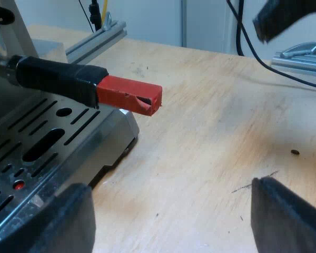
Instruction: Grind coffee beans and then tamp
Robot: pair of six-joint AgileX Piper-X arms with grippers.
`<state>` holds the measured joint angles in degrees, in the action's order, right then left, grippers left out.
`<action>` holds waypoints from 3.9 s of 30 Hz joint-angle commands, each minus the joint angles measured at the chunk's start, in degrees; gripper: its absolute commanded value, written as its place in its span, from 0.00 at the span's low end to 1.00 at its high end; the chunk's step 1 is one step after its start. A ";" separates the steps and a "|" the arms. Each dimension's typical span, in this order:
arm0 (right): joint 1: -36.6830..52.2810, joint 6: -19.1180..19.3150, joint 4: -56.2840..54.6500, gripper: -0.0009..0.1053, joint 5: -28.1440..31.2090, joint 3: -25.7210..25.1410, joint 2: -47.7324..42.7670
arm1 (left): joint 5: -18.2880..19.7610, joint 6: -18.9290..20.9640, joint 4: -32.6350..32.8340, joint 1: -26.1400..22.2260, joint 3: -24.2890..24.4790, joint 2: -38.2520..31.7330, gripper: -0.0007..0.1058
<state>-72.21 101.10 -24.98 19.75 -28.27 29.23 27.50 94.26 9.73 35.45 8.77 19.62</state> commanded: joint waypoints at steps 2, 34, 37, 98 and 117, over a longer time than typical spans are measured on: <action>-2.24 -2.48 2.95 0.67 1.07 0.99 2.60 | 0.44 0.68 -1.07 0.24 0.04 0.12 0.60; -3.76 -16.47 17.51 0.34 17.77 2.29 14.17 | 0.44 0.79 -1.03 0.24 0.04 0.12 0.60; -3.76 -16.47 19.14 0.31 19.09 2.86 15.24 | 0.44 0.79 -1.03 0.24 0.04 0.12 0.60; 4.66 -14.80 53.48 0.19 28.04 2.77 39.33 | 0.44 0.90 -1.03 0.24 0.04 0.12 0.60; 9.94 -14.80 53.36 0.19 27.52 1.09 39.33 | 0.44 0.98 -1.03 0.24 0.04 0.12 0.60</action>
<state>-63.15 86.27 25.28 43.62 -25.89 69.01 27.50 94.51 9.73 35.45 8.77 19.62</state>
